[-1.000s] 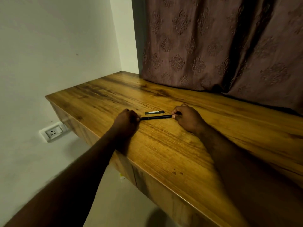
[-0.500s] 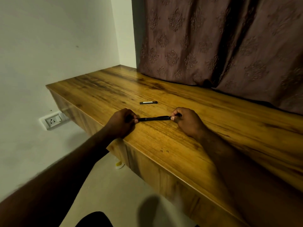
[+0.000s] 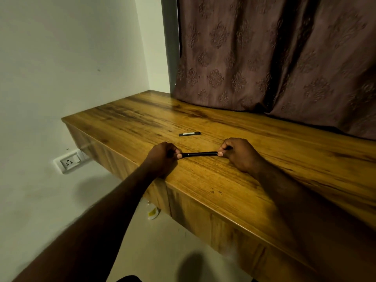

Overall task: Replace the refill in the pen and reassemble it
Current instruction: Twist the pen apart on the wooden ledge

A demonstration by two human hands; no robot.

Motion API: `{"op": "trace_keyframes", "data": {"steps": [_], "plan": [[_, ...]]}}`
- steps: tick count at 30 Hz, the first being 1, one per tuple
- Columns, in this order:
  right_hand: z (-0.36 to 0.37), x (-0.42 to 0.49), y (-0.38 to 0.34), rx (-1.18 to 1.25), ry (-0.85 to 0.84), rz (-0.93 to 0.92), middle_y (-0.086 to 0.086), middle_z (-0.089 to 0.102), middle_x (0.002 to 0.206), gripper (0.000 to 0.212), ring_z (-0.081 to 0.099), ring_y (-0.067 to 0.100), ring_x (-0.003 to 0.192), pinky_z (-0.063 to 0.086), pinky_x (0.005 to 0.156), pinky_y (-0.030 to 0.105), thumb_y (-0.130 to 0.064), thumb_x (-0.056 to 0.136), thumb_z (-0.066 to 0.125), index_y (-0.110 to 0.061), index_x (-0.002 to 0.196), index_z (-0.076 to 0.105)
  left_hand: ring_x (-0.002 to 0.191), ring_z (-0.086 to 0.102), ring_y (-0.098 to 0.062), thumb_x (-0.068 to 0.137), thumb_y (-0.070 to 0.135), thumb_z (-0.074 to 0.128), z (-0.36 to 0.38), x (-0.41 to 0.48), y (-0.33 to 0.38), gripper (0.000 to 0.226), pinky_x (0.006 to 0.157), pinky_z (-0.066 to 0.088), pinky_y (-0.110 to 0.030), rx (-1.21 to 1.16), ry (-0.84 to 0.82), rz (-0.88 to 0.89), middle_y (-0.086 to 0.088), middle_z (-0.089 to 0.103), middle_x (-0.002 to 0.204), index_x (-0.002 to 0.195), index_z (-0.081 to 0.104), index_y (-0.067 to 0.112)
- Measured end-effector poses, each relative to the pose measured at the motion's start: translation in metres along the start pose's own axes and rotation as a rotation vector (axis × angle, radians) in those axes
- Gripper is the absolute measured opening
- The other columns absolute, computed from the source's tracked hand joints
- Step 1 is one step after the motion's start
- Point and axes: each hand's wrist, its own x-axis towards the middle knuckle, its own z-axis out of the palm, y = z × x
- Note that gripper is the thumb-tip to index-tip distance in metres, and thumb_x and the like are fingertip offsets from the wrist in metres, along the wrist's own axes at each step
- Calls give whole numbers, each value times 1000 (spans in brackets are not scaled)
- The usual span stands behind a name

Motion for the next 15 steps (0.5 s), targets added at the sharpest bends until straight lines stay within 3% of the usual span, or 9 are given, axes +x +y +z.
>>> {"op": "trace_keyframes", "data": {"steps": [7,11,15], "plan": [[-4,3,2,46,-20,-6,-5,66,79,16,60,13,82,44,73,28,-15,84,70,-24,72,64,82,64,-20,83,16,72,2,0,-1,7,76,50,-31,-23,29,28,0,64,84,82,65,16],[-22,4,18,150,81,65,-4,60,63,8,54,6,55,42,56,22,-8,85,68,-9,77,66,80,63,-20,84,17,70,3,0,-2,6,74,49,-29,1,37,58,-3,65,85,84,66,12],[-32,5,29,227,168,134,2,62,63,17,55,1,48,45,45,14,1,84,66,-13,74,64,79,62,-20,83,14,71,4,0,-3,9,69,46,-26,-62,42,58,-3,64,86,81,62,17]]}}
